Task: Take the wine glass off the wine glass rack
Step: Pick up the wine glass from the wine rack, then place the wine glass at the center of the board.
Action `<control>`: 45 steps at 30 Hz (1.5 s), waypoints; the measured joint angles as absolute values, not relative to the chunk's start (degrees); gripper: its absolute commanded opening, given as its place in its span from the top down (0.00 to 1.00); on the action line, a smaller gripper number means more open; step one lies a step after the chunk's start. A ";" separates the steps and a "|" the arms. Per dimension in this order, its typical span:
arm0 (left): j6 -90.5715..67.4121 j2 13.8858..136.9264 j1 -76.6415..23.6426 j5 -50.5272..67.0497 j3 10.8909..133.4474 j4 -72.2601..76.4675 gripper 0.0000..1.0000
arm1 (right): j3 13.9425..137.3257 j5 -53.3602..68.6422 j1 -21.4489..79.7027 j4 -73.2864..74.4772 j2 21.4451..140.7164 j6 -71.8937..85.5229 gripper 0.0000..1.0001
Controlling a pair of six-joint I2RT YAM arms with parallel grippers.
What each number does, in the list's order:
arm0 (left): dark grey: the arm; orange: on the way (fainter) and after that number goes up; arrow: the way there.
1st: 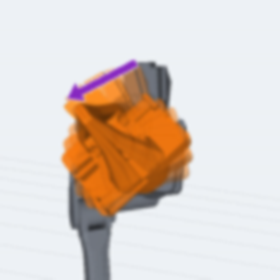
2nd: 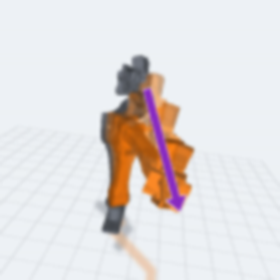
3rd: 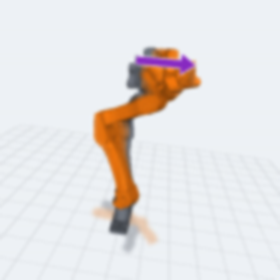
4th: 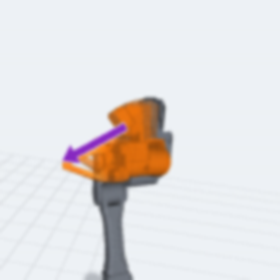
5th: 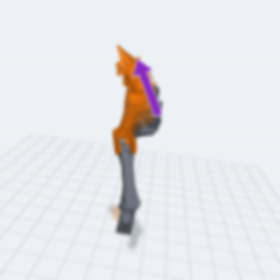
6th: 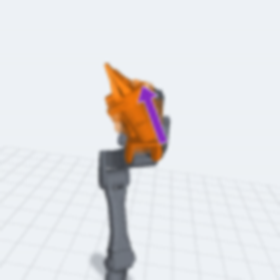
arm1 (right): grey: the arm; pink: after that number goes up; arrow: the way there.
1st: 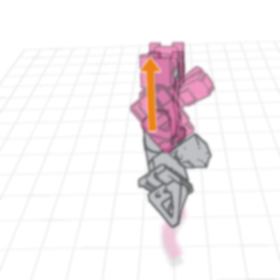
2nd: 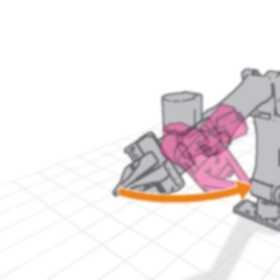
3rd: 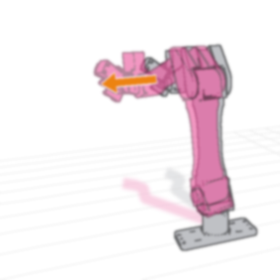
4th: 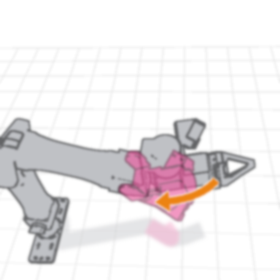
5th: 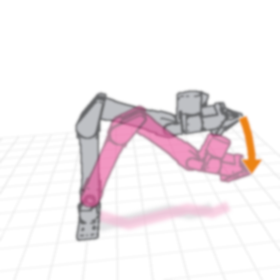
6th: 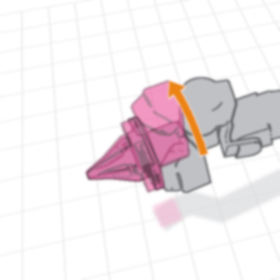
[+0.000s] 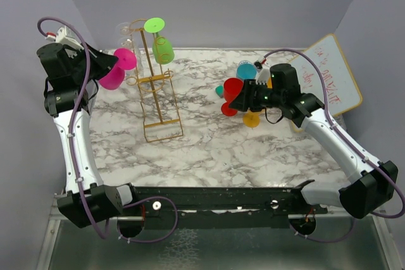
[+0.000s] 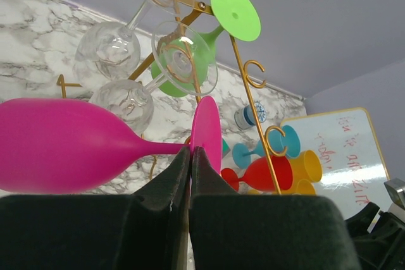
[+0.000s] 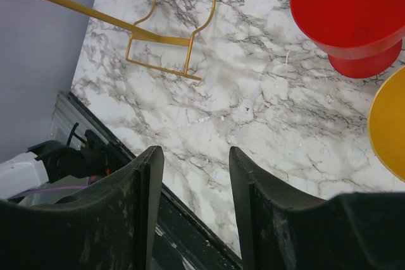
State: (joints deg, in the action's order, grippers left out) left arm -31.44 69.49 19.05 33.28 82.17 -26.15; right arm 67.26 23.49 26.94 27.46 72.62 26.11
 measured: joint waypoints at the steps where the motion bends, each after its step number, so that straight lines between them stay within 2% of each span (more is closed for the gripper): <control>1: -31.35 69.49 19.07 33.26 82.17 -26.15 1.00 | 67.26 23.51 26.94 27.46 72.62 26.11 0.48; 20: -24.67 68.88 19.07 29.69 86.78 -31.92 1.00 | 67.26 23.44 26.94 27.51 72.62 25.98 0.48; 29: -19.88 62.06 19.07 18.85 87.79 -39.09 1.00 | 67.35 23.59 26.94 27.44 72.66 25.63 0.47; 36: -16.93 56.45 19.07 16.38 88.88 -47.18 1.00 | 68.51 24.01 26.94 27.51 73.63 23.99 0.47; 40: -17.50 53.25 19.07 17.89 89.25 -48.18 1.00 | 68.49 24.88 26.94 27.51 73.67 23.92 0.47; 45: -19.20 51.48 18.85 25.65 89.27 -48.07 1.00 | 68.03 24.95 26.94 27.53 73.19 24.08 0.47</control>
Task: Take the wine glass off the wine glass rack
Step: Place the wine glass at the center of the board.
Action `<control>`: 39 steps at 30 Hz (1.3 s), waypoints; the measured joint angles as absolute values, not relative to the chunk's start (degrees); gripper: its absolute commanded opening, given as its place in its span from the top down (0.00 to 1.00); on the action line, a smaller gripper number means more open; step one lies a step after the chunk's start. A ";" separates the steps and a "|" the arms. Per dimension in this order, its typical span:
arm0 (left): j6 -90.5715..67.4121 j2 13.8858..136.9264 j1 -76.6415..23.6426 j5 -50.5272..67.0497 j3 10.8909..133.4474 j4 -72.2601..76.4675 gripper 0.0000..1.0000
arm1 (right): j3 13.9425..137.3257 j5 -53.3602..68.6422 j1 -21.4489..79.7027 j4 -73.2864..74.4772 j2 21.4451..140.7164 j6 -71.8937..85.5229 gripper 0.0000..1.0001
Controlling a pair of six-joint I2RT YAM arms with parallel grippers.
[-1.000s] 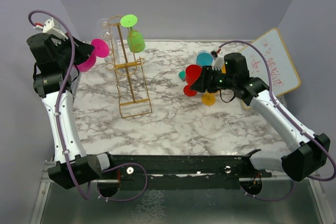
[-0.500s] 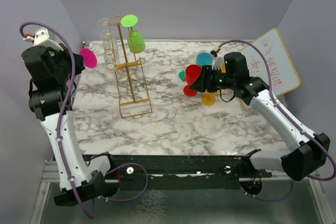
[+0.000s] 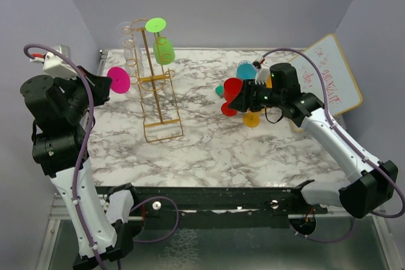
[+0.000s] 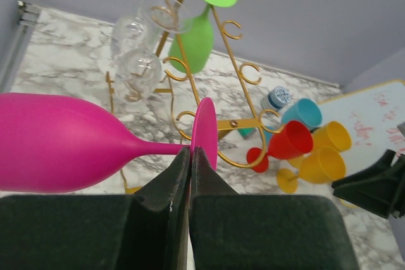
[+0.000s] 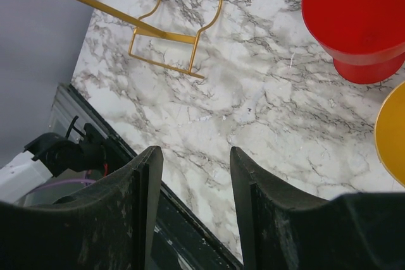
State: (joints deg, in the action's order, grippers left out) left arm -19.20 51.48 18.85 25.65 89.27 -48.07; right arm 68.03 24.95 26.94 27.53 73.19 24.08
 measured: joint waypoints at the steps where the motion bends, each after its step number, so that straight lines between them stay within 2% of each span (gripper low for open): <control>1: -19.57 51.53 18.72 27.03 89.23 -48.10 1.00 | 67.83 24.93 26.94 27.53 72.93 24.23 0.47; 11: -20.14 50.81 16.71 34.35 87.00 -50.59 1.00 | 65.58 24.93 26.94 27.64 68.73 25.76 0.47; 19: -19.62 50.28 11.31 41.25 86.28 -51.27 1.00 | 63.77 24.91 26.94 28.12 67.68 27.03 0.47; 30: -17.91 49.60 3.97 42.39 82.54 -54.94 1.00 | 63.00 24.91 26.94 28.25 66.70 28.58 0.47; 39: -17.52 50.39 -1.17 47.81 78.59 -53.71 1.00 | 62.41 25.06 26.94 27.70 66.61 29.47 0.46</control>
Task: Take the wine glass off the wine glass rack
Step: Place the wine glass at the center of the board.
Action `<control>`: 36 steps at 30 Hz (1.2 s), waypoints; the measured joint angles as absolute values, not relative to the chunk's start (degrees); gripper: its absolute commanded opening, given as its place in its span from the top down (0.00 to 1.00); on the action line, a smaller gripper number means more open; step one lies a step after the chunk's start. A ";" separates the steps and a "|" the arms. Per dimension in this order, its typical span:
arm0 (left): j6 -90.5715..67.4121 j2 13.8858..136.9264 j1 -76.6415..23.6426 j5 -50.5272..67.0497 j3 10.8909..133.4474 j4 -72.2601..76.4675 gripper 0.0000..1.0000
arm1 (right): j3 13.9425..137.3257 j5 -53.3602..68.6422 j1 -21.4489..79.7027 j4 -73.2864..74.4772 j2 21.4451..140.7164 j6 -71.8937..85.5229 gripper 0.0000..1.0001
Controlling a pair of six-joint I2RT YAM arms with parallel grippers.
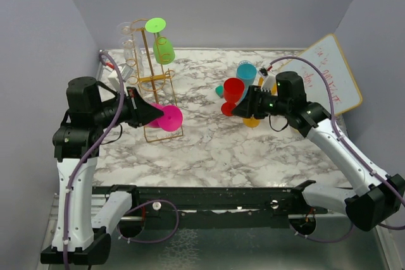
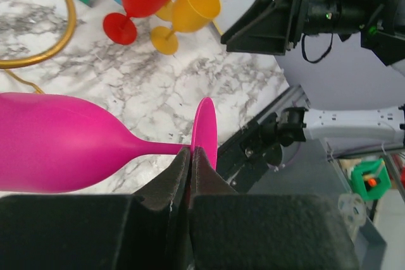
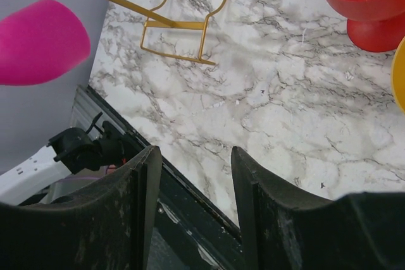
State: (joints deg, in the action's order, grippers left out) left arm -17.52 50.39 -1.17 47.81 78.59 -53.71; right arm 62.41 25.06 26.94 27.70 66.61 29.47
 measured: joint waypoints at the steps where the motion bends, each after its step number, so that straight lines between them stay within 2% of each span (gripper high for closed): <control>1: -17.52 50.48 -1.80 48.64 77.71 -53.21 1.00 | 62.15 25.15 26.94 27.38 66.43 29.67 0.46; 15: -17.21 52.49 -3.95 58.15 71.75 -46.76 1.00 | 56.60 29.32 26.94 18.06 63.42 34.33 0.41; 24: -18.90 53.71 -6.96 60.45 67.13 -39.35 1.00 | 51.33 46.54 27.51 -6.61 63.66 45.43 0.35; 33: -20.14 53.91 -9.67 60.42 67.07 -34.68 1.00 | 53.89 50.19 39.44 -12.64 69.73 46.57 0.34; 36: -20.36 53.95 -10.39 60.38 67.05 -34.15 1.00 | 54.68 50.52 40.71 -14.87 71.48 47.42 0.39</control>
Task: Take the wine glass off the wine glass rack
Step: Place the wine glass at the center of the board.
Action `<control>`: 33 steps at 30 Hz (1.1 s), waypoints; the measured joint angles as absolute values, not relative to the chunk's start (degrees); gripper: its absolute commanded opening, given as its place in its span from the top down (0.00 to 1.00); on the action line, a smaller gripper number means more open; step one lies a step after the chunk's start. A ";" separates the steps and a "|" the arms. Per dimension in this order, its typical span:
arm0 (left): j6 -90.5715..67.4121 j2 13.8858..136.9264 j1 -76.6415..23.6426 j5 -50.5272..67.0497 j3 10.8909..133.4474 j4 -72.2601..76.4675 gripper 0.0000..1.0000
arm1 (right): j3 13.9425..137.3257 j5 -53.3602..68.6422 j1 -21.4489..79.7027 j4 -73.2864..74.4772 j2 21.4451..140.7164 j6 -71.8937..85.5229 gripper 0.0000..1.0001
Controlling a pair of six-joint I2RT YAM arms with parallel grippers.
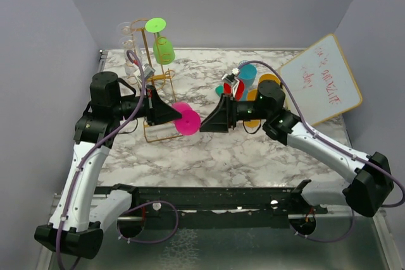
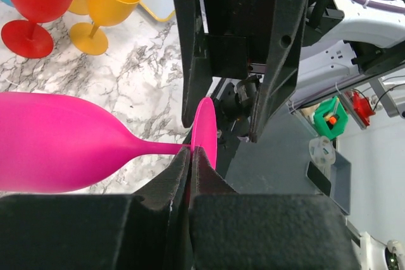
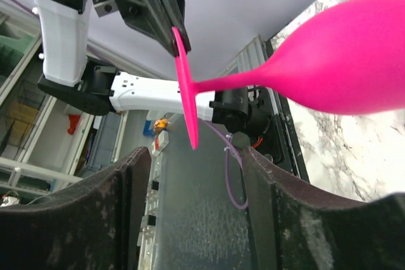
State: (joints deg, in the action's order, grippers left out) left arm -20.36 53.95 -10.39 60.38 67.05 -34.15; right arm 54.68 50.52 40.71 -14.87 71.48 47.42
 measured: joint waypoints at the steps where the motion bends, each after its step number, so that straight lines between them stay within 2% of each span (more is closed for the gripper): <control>1: -20.38 53.98 -10.68 60.34 67.05 -33.91 1.00 | 55.05 50.52 40.93 -15.44 72.12 47.64 0.43; 3: -20.49 54.02 -11.18 60.16 67.02 -33.65 1.00 | 55.24 50.52 41.19 -17.43 73.34 48.69 0.49; 7: -20.73 54.13 -12.10 59.86 66.48 -32.73 1.00 | 55.81 50.50 41.21 -20.14 75.90 50.78 0.79; 11: -20.80 54.59 -12.95 58.43 65.32 -31.99 1.00 | 56.18 50.54 41.21 -21.76 77.14 52.10 0.99; 13: -21.19 54.81 -13.13 58.13 64.77 -31.75 0.75 | 56.18 50.54 41.19 -21.65 77.14 52.03 1.00; 17: -21.19 54.83 -13.63 57.47 64.38 -31.20 0.63 | 56.18 50.30 41.21 -21.08 76.93 51.53 0.99; 20: -21.23 54.87 -13.76 57.45 63.72 -31.16 0.64 | 56.18 49.89 41.21 -20.23 76.36 50.39 1.00; 23: -21.21 54.92 -13.80 57.65 63.16 -31.09 0.75 | 56.45 49.01 41.21 -18.41 76.12 48.75 0.99; 26: -21.15 54.81 -14.00 57.67 62.89 -31.09 0.80 | 57.23 48.21 41.23 -16.36 76.05 47.27 1.00; 30: -21.17 54.43 -14.02 57.98 62.89 -31.00 0.91 | 57.43 47.62 41.25 -14.94 75.61 46.00 0.99; 33: -21.23 54.33 -14.31 58.06 62.83 -30.96 0.93 | 57.43 47.62 41.25 -14.48 75.20 45.47 0.99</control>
